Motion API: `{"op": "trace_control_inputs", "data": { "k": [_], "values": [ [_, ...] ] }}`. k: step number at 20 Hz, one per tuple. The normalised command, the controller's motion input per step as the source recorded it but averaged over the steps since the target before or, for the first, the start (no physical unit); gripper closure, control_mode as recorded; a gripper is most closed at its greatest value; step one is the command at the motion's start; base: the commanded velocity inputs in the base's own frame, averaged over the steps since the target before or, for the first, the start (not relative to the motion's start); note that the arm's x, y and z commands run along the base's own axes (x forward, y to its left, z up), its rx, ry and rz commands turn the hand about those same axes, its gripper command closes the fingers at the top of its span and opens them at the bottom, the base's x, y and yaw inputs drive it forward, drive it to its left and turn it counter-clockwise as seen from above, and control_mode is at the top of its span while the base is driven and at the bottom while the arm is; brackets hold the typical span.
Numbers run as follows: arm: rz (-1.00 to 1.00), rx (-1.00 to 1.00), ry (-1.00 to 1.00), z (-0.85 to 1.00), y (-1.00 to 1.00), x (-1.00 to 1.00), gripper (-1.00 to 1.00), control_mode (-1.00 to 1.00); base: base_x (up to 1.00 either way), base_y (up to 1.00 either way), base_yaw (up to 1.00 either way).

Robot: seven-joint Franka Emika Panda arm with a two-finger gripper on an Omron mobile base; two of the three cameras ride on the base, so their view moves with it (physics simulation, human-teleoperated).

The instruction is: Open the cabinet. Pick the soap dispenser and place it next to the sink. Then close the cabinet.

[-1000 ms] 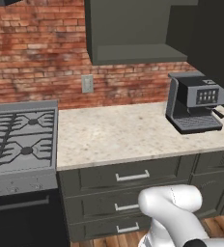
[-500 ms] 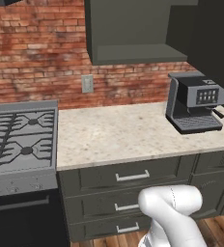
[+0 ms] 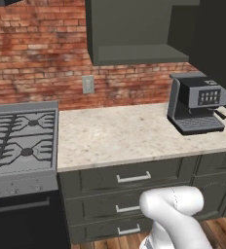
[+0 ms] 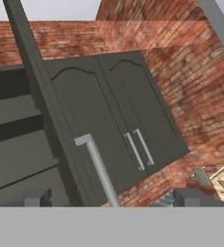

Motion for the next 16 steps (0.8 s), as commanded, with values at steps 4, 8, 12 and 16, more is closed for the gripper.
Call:
{"op": "trace_control_inputs", "data": {
  "k": [4, 8, 12, 16],
  "values": [
    [0.27, 0.0, 0.05, 0.06, -0.23, -0.07, -1.0, -1.0, 0.0, 0.0, 0.0],
    [0.24, 0.0, 0.02, -0.15, -0.01, 0.02, -1.0, -1.0, 0.0, 0.0, 0.0],
    [0.17, 0.0, 0.0, -0.47, 0.0, 0.08, -1.0, -1.0, 0.0, 0.0, 0.0],
    [0.12, 0.0, 0.0, -0.45, 0.01, 0.23, -1.0, -1.0, 0.0, 0.0, 0.0]
  ]
}}
